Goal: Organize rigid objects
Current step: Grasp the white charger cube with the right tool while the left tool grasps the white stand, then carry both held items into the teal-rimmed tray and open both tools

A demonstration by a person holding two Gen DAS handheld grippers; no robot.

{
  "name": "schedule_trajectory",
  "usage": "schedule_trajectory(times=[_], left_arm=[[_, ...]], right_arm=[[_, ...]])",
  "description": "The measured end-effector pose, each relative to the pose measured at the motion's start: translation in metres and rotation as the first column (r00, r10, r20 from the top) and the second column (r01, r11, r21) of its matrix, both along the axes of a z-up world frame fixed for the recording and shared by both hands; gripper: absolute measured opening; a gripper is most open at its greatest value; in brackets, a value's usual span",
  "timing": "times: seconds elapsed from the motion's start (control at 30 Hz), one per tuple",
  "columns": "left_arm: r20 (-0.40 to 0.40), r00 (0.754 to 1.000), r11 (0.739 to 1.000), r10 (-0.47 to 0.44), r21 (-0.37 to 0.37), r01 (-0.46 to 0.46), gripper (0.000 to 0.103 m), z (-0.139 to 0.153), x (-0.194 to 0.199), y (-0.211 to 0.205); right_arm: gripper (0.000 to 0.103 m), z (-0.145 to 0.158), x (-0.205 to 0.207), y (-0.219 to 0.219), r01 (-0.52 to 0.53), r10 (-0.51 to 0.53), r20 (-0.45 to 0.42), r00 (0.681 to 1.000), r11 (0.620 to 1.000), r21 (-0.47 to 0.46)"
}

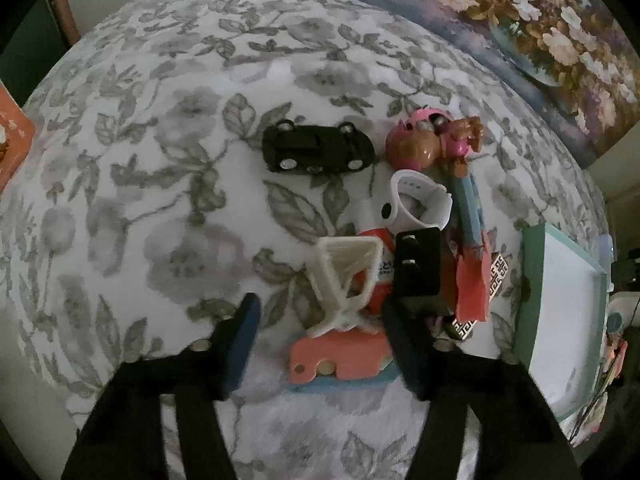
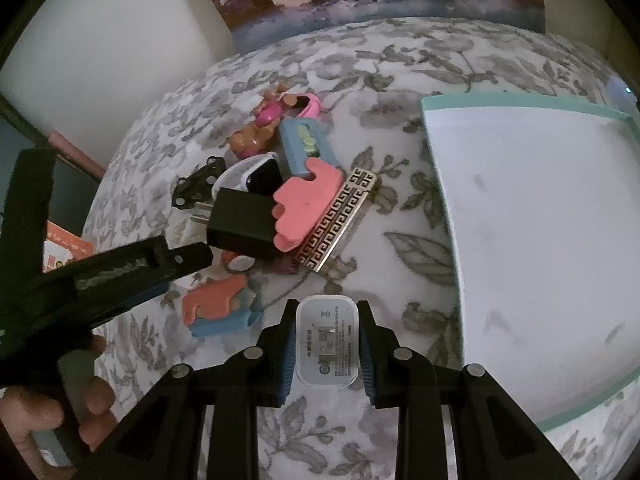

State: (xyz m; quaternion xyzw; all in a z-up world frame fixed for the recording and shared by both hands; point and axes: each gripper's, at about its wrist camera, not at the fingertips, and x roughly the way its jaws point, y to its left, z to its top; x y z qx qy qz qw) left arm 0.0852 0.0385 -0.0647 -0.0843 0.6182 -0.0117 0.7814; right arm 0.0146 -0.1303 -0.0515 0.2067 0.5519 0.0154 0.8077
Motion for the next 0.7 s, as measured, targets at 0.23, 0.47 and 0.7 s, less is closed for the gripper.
schedule_trajectory(times=[0.23, 0.47, 0.7], left_arm=[[-0.009, 1.0, 1.0, -0.014, 0.013, 0.014, 0.035, -0.014, 0.003, -0.005], [0.037, 0.999, 1.0, 0.015, 0.007, -0.015, 0.035, 0.005, -0.001, 0.004], [0.187, 0.982, 1.0, 0.009, -0.012, -0.007, 0.035, 0.055, -0.01, 0.0]], right_arm=[[0.029, -0.004, 0.0, -0.004, 0.009, -0.008, -0.016, 1.0, 1.0, 0.018], [0.029, 0.005, -0.001, -0.004, 0.012, -0.012, 0.011, 1.0, 0.999, 0.045], [0.029, 0.034, -0.006, -0.018, 0.044, -0.055, 0.103, 0.993, 0.994, 0.103]])
